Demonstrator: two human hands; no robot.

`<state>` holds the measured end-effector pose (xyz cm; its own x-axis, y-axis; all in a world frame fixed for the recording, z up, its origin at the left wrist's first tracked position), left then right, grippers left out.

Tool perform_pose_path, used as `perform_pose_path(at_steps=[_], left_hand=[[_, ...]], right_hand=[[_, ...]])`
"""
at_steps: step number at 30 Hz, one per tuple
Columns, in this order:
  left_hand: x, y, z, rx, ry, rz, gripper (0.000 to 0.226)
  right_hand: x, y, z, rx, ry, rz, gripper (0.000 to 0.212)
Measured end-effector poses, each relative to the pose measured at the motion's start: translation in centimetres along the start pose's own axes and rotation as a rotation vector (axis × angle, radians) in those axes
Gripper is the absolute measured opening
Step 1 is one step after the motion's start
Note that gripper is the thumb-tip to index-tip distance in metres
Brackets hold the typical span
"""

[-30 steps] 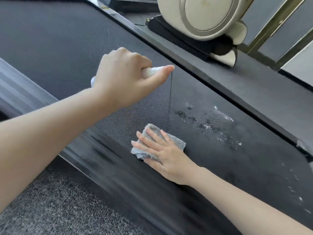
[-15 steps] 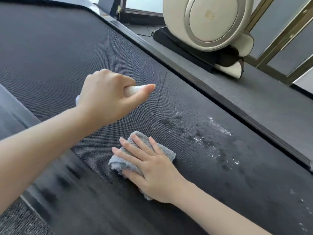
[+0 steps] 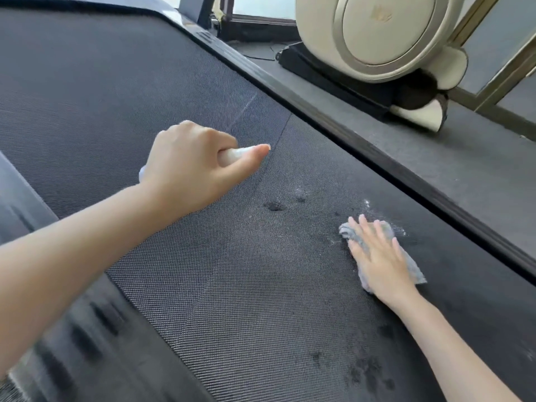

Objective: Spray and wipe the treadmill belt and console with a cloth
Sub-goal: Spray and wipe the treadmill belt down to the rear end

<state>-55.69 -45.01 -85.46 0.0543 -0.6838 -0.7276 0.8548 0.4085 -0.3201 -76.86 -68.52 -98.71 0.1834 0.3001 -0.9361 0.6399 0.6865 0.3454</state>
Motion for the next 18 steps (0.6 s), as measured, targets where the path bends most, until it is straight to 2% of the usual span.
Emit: perform_pose_path(at_steps=[6,18], left_hand=[[2.5,-0.5,0.9,0.007,0.027,0.045,0.064],[3.6,1.8,1.4,-0.048,0.004,0.125,0.059]], right_hand=[[2.8,8.4,-2.5,-0.31,0.071,-0.01,0.06],[3.3,8.6,-2.7,-0.301,0.057,0.011,0.059]])
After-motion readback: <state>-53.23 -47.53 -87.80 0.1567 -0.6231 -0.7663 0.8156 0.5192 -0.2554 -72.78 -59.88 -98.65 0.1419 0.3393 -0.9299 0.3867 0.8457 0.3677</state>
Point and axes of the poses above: each hand's wrist, its own z-axis towards the middle knuckle, its own x-axis out of the palm, y = z × x, the point moved 7 cm from there along z, towards the middle knuckle, and after that the axes turned 6 degrees about z, right-handed, at the moved point
